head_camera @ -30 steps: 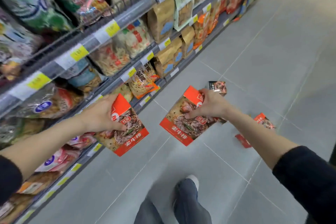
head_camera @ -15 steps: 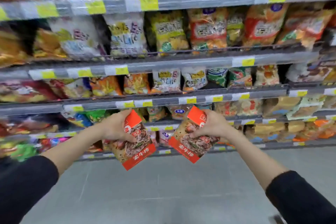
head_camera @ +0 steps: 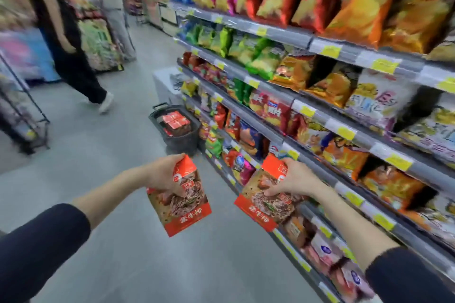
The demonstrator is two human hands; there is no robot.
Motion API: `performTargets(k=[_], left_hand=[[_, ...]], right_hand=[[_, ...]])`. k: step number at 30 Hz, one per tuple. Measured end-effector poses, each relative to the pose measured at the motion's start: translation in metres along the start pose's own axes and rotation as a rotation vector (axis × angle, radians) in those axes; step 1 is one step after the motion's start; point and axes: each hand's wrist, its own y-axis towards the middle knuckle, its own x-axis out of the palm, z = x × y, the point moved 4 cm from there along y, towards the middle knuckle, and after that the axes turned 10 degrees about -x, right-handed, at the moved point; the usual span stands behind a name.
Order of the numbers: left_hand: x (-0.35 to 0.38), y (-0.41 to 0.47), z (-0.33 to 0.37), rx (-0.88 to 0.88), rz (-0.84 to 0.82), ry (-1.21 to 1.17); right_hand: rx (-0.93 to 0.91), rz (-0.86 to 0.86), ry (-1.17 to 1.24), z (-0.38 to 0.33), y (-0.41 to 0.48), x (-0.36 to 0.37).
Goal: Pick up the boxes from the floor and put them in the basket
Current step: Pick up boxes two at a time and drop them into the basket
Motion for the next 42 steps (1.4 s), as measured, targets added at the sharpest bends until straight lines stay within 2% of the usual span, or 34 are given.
performTargets(k=[4,9,16,26,35,42], left_hand=[[-0.032,-0.012,-0.108,-0.171,0.059,-0.084],[-0.077,-0.017,-0.225,-0.303,0.116,-0.137],[-0.129,0.012,-0.345,-0.369,0.189,-0.188],[-0.182,0.149,-0.441,-0.356,0.127,-0.164],[-0.273,0.328,-0.487,-0.230,0.123,-0.073],[-0.338,0.473,-0.520,-0.101,0.079,0.020]], right_hand=[[-0.179,-0.089,-0.057,-0.102,0.077,0.044],[-0.315,-0.149,-0.053,-0.220,0.159,0.099],[-0.402,-0.204,-0.011,-0.332,0.250,0.162],[-0.426,-0.231,-0.067,-0.403,0.408,0.209],[-0.478,-0.129,-0.285,-0.456,0.595,0.192],[-0.348,-0.102,-0.233,-0.461,0.722,0.173]])
